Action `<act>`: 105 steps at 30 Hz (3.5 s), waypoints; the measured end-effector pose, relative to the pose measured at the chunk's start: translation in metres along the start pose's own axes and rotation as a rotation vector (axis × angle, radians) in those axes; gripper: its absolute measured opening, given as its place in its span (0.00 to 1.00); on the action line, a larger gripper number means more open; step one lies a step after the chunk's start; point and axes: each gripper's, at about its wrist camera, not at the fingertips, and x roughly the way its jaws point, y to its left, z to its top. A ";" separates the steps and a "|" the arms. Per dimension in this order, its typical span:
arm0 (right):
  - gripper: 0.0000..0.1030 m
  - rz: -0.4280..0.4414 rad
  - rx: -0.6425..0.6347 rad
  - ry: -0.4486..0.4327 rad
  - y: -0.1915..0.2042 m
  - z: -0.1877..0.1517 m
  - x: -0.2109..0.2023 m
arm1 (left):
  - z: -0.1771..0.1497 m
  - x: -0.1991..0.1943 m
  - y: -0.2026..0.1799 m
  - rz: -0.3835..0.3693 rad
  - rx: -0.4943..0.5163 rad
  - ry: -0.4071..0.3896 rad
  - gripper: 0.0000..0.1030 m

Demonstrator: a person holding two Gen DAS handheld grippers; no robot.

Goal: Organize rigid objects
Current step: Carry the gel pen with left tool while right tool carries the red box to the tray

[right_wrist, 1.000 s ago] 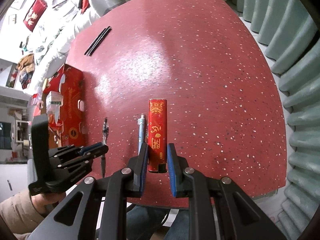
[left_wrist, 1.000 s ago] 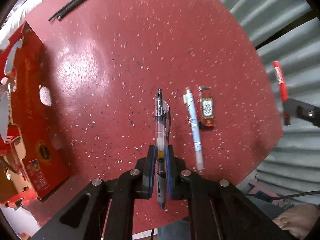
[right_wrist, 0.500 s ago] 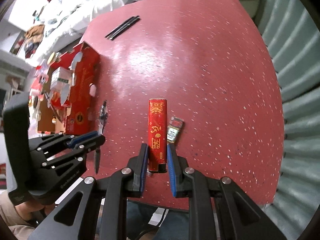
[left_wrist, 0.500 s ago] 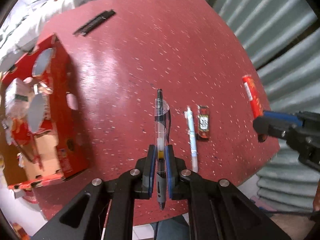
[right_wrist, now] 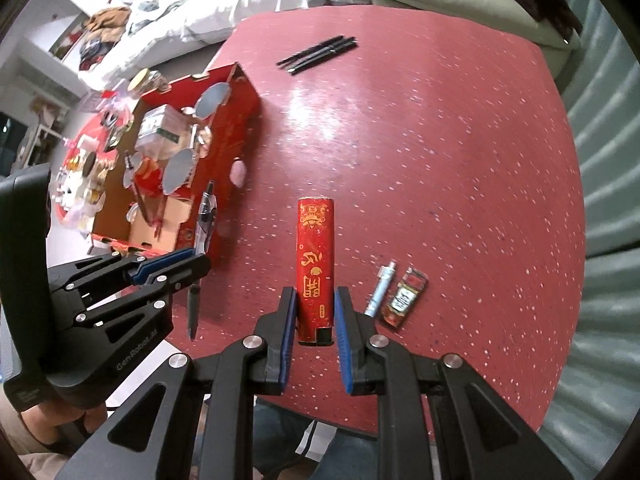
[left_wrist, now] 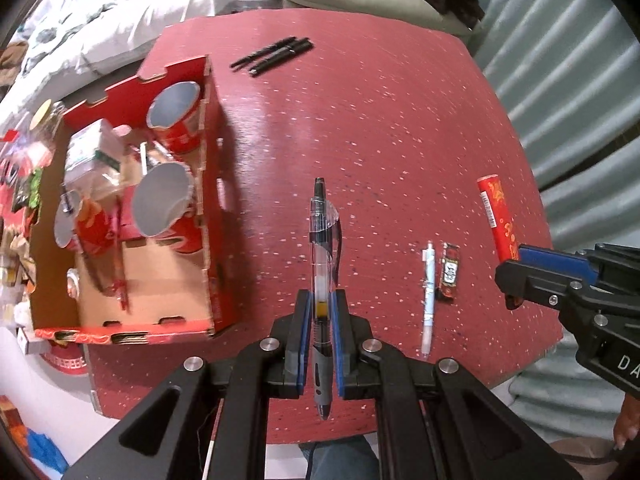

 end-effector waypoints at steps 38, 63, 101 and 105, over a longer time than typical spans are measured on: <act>0.19 0.131 -0.455 0.059 0.185 0.039 0.026 | -0.067 -0.070 0.145 0.143 -0.393 -0.129 0.10; 0.19 0.149 -0.484 0.072 0.216 0.062 0.039 | -0.065 -0.072 0.173 0.168 -0.458 -0.128 0.10; 0.19 0.122 -0.363 0.082 0.194 0.089 0.063 | -0.032 -0.031 0.182 0.210 -0.478 -0.050 0.10; 0.19 0.112 -0.351 0.086 0.193 0.092 0.071 | -0.026 -0.022 0.181 0.215 -0.473 -0.031 0.10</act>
